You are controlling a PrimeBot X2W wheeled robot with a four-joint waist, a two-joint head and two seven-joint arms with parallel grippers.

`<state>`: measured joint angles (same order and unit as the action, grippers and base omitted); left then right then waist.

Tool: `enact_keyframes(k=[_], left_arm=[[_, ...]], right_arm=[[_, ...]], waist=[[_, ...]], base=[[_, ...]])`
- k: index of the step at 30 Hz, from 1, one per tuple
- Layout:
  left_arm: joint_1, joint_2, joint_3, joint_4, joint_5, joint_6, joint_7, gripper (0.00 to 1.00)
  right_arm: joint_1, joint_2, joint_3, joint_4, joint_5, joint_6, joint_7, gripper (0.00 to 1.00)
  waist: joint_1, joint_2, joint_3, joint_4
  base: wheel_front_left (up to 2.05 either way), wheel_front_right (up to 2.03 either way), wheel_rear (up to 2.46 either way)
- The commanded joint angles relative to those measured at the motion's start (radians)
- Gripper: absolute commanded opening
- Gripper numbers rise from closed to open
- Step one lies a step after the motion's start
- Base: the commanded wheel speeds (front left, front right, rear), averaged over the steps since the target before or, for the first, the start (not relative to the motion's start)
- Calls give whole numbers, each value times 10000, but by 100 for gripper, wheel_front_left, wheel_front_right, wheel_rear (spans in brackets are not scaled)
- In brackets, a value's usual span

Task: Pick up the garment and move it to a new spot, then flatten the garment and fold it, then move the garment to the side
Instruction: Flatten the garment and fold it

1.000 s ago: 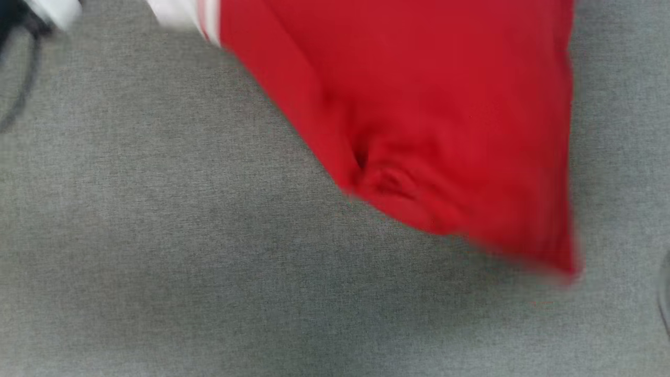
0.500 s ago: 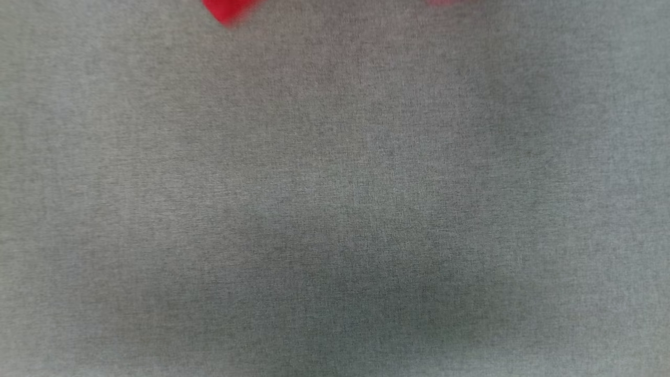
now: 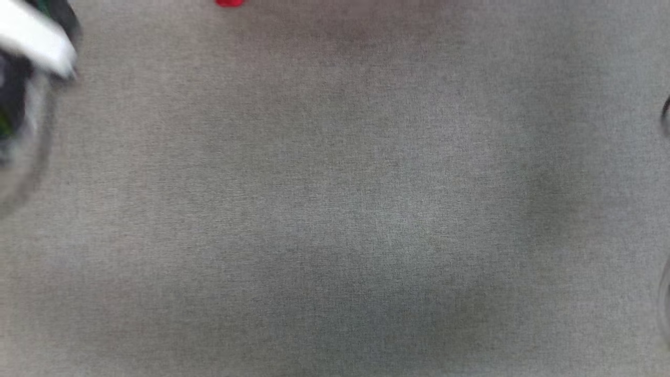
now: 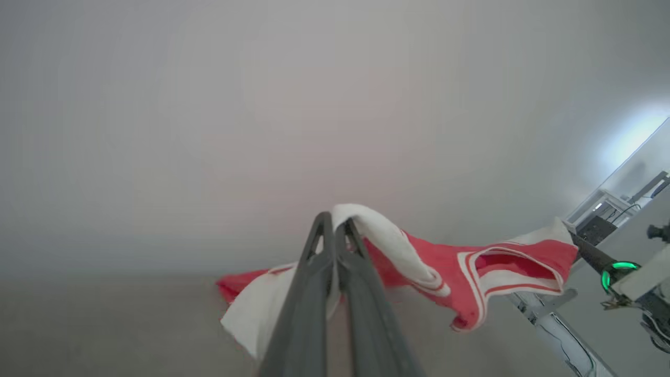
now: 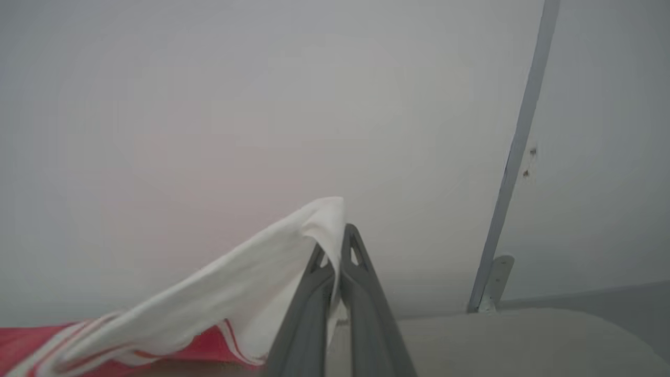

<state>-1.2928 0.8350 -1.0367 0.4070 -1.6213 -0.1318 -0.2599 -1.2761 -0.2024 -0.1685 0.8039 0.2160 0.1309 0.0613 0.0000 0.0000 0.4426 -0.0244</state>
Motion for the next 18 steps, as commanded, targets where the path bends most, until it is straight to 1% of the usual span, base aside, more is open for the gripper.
enact_keyframes(k=[1,2,5,8,11,13,18], left_arm=[[824,135,39,-421,-103,22,-55,0],[1378,169,196,-729,-237,22,-62,0],[3245,351,477,-1707,-146,22,-68,0],[4929,533,722,-2402,258,22,-69,0],[6494,469,1178,-2886,505,22,-69,0],[7408,425,1528,-3201,503,22,-65,0],[9347,452,2179,-4081,762,22,-64,0]], right_arm=[[896,-209,379,-357,474,-1,195,0],[1491,-339,651,-644,837,-1,346,0],[3547,-767,1225,-1868,1898,-1,935,0],[5543,-1199,1451,-3347,2729,-1,1634,0],[7477,-1500,1210,-4941,3317,-1,2370,0],[8676,-1580,899,-5975,3590,-1,2924,0],[11202,-1366,64,-8346,3870,-1,4369,0]], waist=[[0,0,-212,101],[0,0,-282,141],[0,0,-559,202],[0,0,-783,240],[0,0,-974,313],[0,0,-1079,382],[0,0,-1256,477]], base=[[0,0,0],[0,0,0],[0,0,0],[0,0,0],[0,0,0],[0,0,0],[0,0,0]])
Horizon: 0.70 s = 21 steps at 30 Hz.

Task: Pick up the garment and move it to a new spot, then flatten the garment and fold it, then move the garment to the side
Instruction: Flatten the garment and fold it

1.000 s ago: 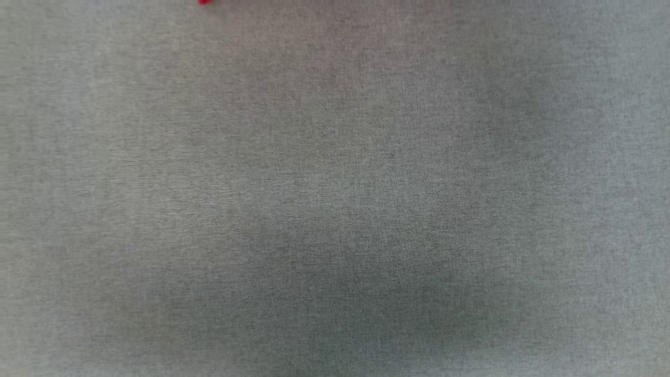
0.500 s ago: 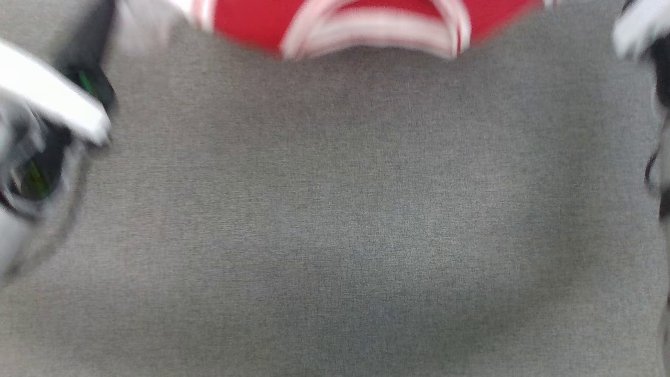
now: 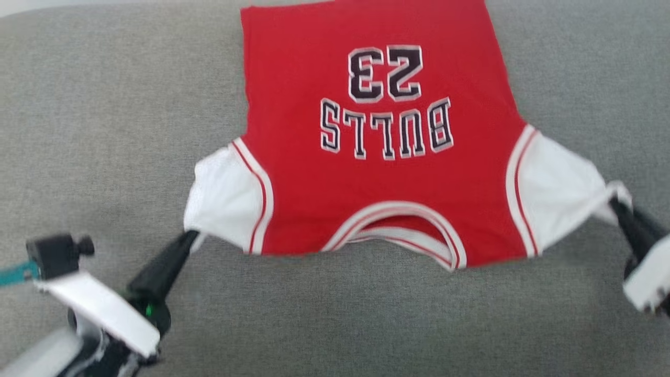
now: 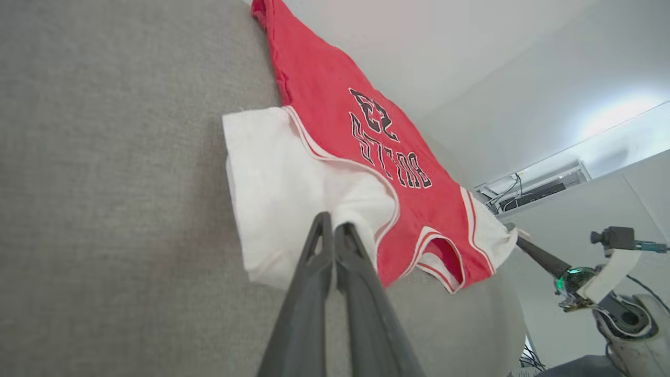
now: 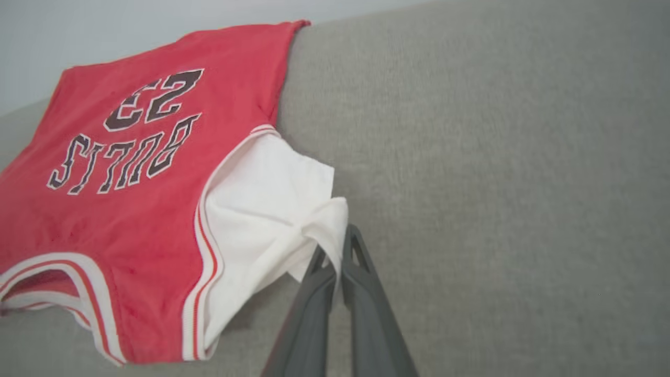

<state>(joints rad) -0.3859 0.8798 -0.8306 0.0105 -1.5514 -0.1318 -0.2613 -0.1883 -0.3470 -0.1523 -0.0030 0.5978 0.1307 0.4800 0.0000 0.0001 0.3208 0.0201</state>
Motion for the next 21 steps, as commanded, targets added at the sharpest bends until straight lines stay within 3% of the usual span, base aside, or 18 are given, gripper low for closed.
enact_keyframes(k=[1,8,14,21], left_arm=[[625,22,274,-249,118,22,-51,0],[2631,316,909,-1224,288,22,-51,0],[3955,554,1683,-1918,412,22,-52,0],[3459,-59,1343,-1601,682,22,-21,0]], right_arm=[[745,160,-226,-646,118,1,480,0],[2966,597,-933,-2666,412,1,1952,0],[4100,1181,-1896,-3968,703,1,2395,0],[3469,1408,-1356,-3045,547,1,2545,0]], waist=[[0,-1,-57,54],[0,-1,-168,126],[0,-1,-156,267],[0,-1,-61,228]], base=[[0,0,0],[0,0,0],[0,0,0],[0,0,0]])
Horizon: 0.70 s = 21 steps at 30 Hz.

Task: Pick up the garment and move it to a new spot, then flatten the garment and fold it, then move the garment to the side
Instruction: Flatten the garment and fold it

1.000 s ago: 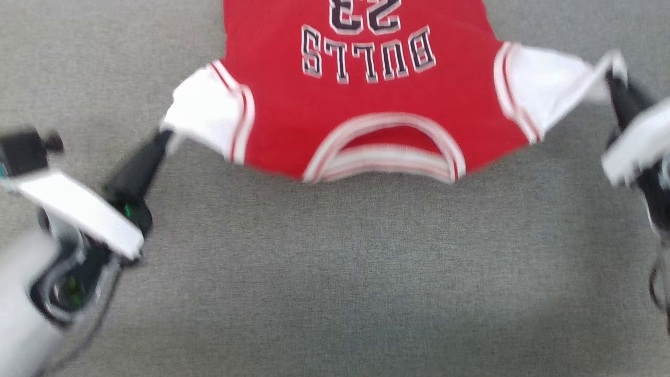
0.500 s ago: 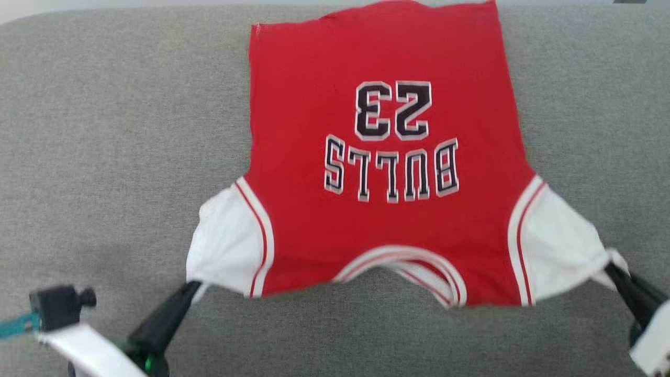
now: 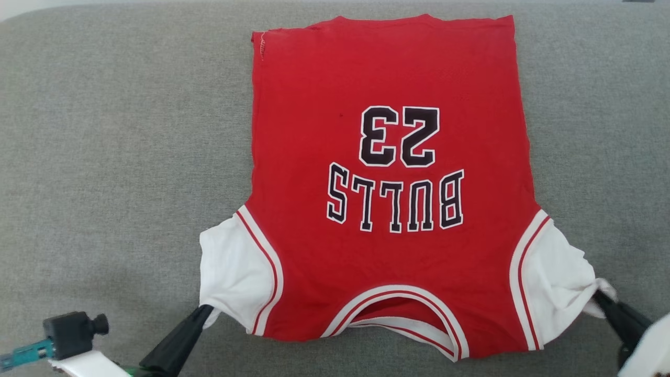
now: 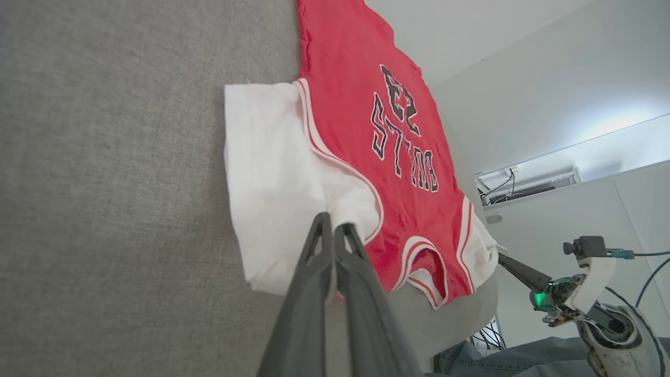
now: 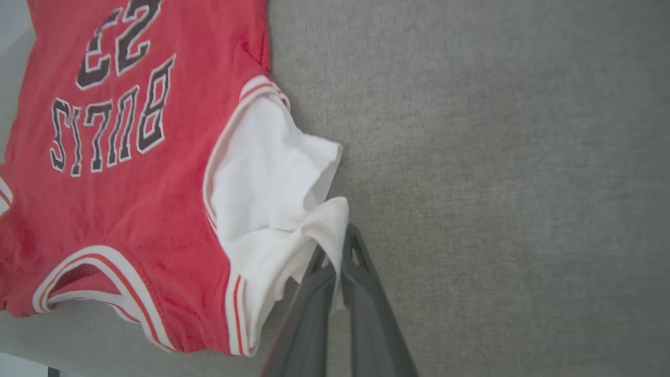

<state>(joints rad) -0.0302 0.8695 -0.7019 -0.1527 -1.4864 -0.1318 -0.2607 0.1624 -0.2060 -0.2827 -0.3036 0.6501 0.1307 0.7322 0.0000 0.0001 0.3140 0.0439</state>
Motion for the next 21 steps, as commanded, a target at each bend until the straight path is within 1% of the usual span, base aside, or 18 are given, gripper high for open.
enact_keyframes(k=[1,5,10,13,14,15,16,17,18,21], left_arm=[[-158,-46,-79,164,33,22,5,0],[-552,-392,-531,603,-12,22,85,0],[-786,-635,-769,1068,-136,22,42,0],[-880,-671,-833,1281,-289,22,12,0],[-895,-651,-860,1325,-226,22,7,0],[-895,-673,-888,1333,-205,22,-2,0],[-886,-692,-910,1340,-209,22,-10,0],[-883,-693,-924,1346,-180,22,-19,0],[-882,-685,-951,1355,-132,22,-28,0],[-906,-698,-1019,1299,1,22,-30,0]], right_arm=[[-160,-53,112,267,-76,1,20,0],[-529,-104,650,1420,-387,1,-225,0],[-777,-135,1089,2558,-592,-1,-760,0],[-985,-184,1409,3140,-711,-4,-1101,0],[-1047,-225,1496,3217,-733,-7,-1184,5],[-1082,-273,1555,3233,-746,-10,-1290,31],[-1109,-288,1574,3190,-693,-10,-1375,62],[-1101,-277,1533,3090,-537,-10,-1434,100],[-1072,-324,1448,2947,-421,-10,-1403,100],[-1064,-837,1021,2053,-393,-21,-1243,100]], waist=[[0,-1,15,-30],[0,-1,64,-53],[0,-1,120,-50],[0,-1,163,-89],[0,-1,159,-99],[0,-1,147,-106],[0,-1,120,-107],[0,-1,87,-92],[0,-1,57,-71],[0,-1,-2,17]], base=[[0,0,0],[0,0,0],[0,0,0],[0,0,0],[0,0,0],[0,0,0],[0,0,0],[0,0,0],[0,0,0],[0,0,0]])
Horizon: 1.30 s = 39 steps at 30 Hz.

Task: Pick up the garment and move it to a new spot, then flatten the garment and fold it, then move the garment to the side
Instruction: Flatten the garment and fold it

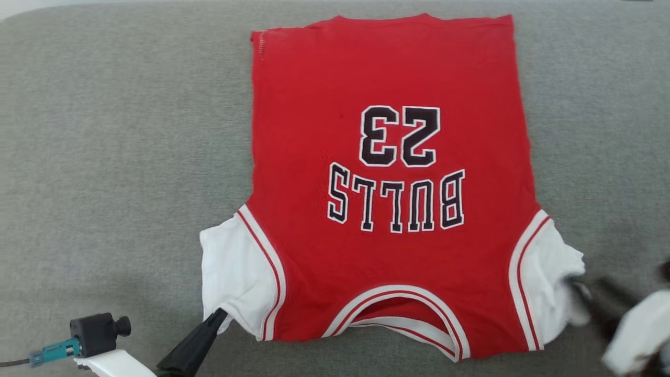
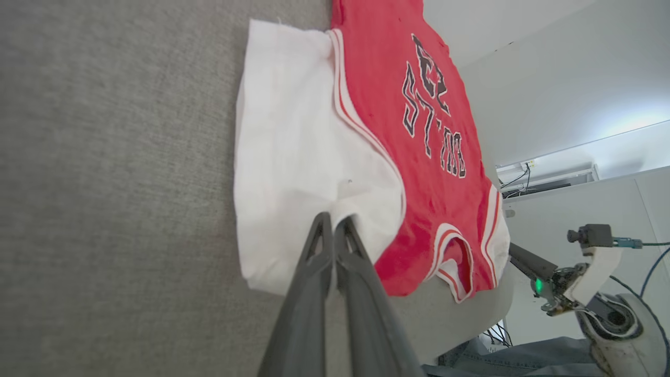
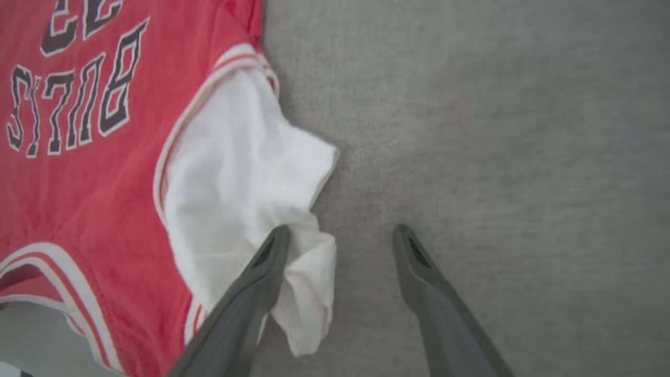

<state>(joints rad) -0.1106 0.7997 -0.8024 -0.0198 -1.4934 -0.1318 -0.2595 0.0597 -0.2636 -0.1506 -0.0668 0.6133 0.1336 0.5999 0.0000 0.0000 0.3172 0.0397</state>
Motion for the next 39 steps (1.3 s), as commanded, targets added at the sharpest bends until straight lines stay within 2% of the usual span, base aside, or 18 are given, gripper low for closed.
enact_keyframes(k=[1,4,7,11,15,19,23,25,29,34,38,39], left_arm=[[-124,-8,-45,-77,111,22,-47,0],[-209,35,-138,-158,283,22,-57,0],[-369,11,-184,-261,403,22,-63,0],[-801,-94,-396,-433,569,22,-67,0],[-1464,-328,-736,-491,768,22,-65,0],[-2061,-581,-966,-429,860,22,-66,0],[-2526,-790,-1225,-452,956,22,-67,0],[-2751,-922,-1302,-439,1024,22,-68,0],[-3171,-1134,-1530,-426,1053,22,-68,0],[-3630,-1337,-1705,-441,1040,22,-69,0],[-3830,-1441,-1801,-393,1009,22,-69,0],[-3855,-1453,-1818,-366,1000,22,-69,0]], right_arm=[[-94,-318,-508,-671,42,-33,171,100],[-520,-715,-1245,-1699,6,-28,634,100],[-1069,-895,-1659,-2111,-178,-28,990,100],[-2966,-1131,-1770,-1969,-641,-28,1724,100],[-5237,-1273,-1086,-945,-1348,-28,2424,100],[-7490,-1335,-409,707,-2131,-27,3184,100],[-9303,-1583,-111,2397,-3220,-28,3733,100],[-9994,-1578,-281,3285,-3685,-28,4120,100],[-11005,-1760,-488,4359,-4658,-28,4648,100],[-11772,-1511,-1038,5184,-5549,-28,4856,100],[-11843,-1068,-1131,5612,-5779,-27,4935,100],[-11845,-1003,-1136,5708,-5803,-27,4970,73]], waist=[[0,0,-45,103],[0,0,-10,261],[0,0,81,401],[0,0,456,774],[0,0,979,1316],[0,0,1476,1824],[0,0,2025,2303],[0,0,2280,2505],[0,0,2729,2894],[0,0,3203,3149],[0,0,3326,3170],[0,0,3331,3158]], base=[[0,0,0],[0,0,0],[0,0,0],[0,0,0],[0,0,0],[0,0,0],[0,0,0],[0,0,0],[0,0,0],[0,0,0],[0,0,0],[0,0,0]])
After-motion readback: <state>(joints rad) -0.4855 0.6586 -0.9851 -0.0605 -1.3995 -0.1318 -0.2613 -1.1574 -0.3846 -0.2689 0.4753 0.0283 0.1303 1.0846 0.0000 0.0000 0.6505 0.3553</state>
